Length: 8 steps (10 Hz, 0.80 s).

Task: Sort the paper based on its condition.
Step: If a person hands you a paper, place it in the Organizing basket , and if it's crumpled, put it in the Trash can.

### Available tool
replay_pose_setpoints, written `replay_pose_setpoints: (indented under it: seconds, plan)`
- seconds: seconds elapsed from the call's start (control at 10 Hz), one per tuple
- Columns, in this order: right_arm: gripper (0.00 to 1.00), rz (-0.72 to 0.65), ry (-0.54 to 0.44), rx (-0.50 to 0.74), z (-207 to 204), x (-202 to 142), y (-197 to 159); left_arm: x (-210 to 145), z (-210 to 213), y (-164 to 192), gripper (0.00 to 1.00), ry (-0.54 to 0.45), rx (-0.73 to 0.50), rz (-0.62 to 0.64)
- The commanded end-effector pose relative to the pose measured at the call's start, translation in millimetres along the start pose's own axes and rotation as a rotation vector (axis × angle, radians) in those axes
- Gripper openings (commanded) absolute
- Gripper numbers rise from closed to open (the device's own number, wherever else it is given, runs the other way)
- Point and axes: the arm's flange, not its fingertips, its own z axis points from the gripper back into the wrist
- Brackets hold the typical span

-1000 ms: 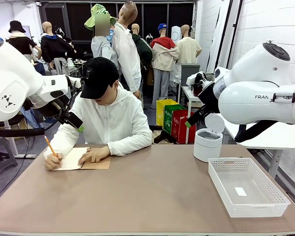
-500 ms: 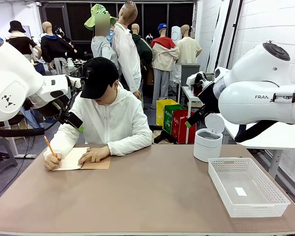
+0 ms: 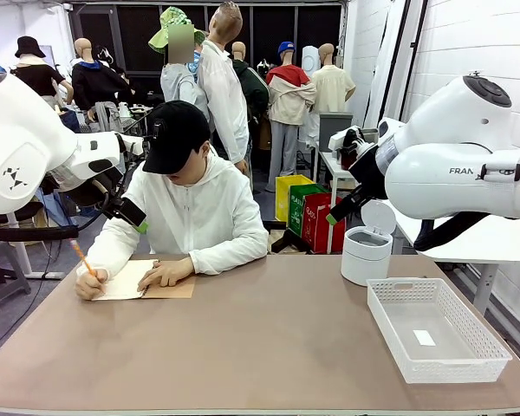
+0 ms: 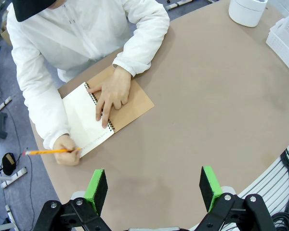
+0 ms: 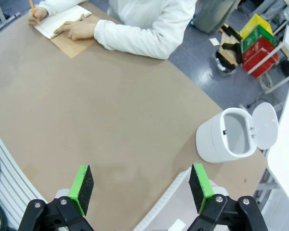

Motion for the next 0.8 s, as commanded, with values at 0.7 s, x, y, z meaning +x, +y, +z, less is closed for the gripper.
replay_pose_setpoints:
  seconds: [0.7]
  plan:
    - [1.00, -0.002, -0.001, 0.004, -0.6, -0.2, -0.4, 0.3, -1.2, 0.5, 1.00, -0.002, -0.001, 0.003]
